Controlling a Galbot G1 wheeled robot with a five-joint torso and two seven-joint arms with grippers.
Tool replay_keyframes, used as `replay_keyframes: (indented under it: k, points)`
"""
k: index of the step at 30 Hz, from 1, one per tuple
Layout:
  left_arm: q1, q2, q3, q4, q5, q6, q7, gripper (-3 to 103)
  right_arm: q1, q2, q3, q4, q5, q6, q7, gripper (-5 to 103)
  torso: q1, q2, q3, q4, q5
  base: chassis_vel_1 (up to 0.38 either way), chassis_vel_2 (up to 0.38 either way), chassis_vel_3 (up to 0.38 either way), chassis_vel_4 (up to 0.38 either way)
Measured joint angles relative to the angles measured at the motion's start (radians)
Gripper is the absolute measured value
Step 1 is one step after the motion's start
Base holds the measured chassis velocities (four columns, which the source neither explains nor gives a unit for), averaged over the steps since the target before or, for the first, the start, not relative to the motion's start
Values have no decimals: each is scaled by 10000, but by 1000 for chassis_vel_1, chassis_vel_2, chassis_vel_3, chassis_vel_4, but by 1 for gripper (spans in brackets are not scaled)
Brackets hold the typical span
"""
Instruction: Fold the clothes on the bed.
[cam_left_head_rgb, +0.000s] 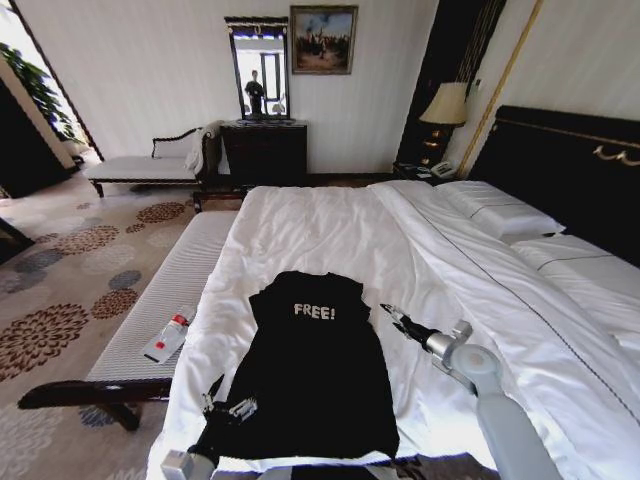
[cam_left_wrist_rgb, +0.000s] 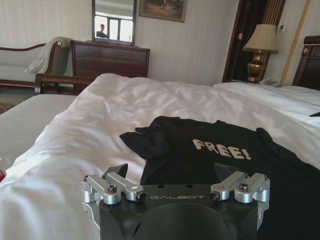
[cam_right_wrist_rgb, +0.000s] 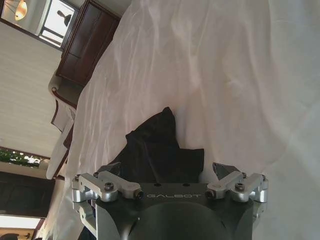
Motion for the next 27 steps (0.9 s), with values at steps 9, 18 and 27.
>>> replay_keyframes:
  k: [9,18,27]
  points:
    - [444,-18,-301,-190,70,35,29,99,1721,487,-708,-2490,-698,49,-599,100,0,0,-1,2,-2,0,0,0,0]
    - [609,-251,-481,-332,165,-30,35,98,2244,780,-689,-3842,-1337,255,-1159,100,-2,2,-2,0,-3,0,0,0,0]
    - [670,-281,-579,-425,183,-29,24,98,2393,899,-631,-4296,-1445,263,-1387,78,-3,3,-3,0,-4,0,0,0,0]
